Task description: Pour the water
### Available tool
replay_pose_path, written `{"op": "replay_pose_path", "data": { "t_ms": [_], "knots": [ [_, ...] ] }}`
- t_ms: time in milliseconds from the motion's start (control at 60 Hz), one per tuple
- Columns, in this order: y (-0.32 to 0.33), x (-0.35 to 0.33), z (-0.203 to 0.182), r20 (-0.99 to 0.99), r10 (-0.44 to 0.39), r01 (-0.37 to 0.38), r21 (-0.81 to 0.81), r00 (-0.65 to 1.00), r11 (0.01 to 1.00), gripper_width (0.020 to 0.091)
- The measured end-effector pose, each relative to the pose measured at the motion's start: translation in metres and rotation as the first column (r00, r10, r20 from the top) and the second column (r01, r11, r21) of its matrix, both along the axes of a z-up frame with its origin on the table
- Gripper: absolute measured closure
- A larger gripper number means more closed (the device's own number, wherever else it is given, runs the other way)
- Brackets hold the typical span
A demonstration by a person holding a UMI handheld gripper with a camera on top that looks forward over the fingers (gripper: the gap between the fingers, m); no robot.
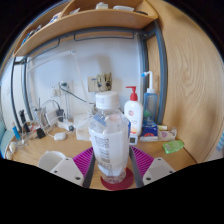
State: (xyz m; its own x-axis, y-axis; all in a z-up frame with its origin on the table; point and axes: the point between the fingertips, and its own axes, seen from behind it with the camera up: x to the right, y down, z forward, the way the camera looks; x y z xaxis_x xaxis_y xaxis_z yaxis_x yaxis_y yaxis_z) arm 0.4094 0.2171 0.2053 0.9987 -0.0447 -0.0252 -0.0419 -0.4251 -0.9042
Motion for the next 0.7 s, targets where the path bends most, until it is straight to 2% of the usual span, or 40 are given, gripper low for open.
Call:
{"op": "replay_pose_path", "data": {
  "t_ms": [83, 133, 433, 517, 700],
  "knots": [
    [-0.012, 0.005, -0.011, 0.028, -0.002, 0.003, -0.07, 1.0, 0.998, 0.0366],
    [-0.021, 0.004, -0.017, 0.025, 0.006, -0.004, -0.107, 1.0, 0.994, 0.0324],
    [-0.124, 0.007, -0.033, 0.013, 0.062, -0.052, -0.383, 0.998, 0.922, 0.0336],
    [-0.146, 0.007, -0.019, 0.006, 0.074, -0.064, -0.428, 0.997, 0.902, 0.0337],
    [-0.169, -0.005, 0.012, -0.041, 0.079, -0.089, -0.416, 0.996, 0.905, 0.0338]
  ]
}}
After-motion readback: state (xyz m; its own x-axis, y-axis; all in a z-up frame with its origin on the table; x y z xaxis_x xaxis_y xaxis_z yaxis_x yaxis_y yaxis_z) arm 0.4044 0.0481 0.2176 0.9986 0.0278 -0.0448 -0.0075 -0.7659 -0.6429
